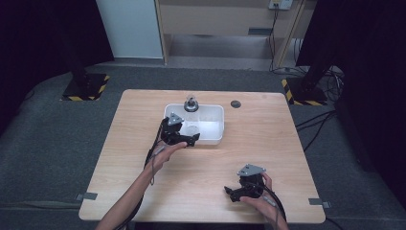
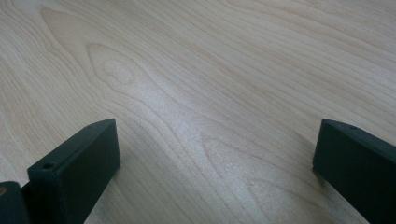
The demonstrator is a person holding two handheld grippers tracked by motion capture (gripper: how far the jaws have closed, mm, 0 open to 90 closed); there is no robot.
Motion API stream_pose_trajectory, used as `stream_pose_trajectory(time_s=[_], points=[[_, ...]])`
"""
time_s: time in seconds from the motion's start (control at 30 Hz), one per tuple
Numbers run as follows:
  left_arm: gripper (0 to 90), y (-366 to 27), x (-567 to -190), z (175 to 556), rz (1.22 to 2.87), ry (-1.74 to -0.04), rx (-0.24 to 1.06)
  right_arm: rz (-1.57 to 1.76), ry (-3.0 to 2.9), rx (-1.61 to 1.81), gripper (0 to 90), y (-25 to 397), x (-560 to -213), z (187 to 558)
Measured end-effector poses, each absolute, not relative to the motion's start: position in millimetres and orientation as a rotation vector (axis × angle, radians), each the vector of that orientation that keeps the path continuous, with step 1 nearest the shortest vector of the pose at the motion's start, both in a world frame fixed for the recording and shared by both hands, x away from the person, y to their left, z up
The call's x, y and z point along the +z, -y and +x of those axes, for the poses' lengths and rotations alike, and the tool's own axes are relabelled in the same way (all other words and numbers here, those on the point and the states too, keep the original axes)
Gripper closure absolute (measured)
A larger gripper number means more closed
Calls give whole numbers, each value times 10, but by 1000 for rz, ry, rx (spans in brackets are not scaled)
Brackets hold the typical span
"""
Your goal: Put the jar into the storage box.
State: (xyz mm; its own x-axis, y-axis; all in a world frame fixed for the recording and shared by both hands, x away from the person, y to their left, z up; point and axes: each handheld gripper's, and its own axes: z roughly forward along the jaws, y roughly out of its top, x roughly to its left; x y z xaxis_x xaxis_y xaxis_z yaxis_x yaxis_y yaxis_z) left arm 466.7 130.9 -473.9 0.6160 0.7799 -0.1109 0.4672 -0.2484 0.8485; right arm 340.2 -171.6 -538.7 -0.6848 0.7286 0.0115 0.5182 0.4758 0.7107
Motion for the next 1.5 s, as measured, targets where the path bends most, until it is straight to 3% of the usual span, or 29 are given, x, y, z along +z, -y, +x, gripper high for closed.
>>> stream_pose_trajectory(time_s=[1.5], points=[[12,-1484,-4876,4050,1917,-902,404,1059,-2433,1022,7,1716,-5387,3402]])
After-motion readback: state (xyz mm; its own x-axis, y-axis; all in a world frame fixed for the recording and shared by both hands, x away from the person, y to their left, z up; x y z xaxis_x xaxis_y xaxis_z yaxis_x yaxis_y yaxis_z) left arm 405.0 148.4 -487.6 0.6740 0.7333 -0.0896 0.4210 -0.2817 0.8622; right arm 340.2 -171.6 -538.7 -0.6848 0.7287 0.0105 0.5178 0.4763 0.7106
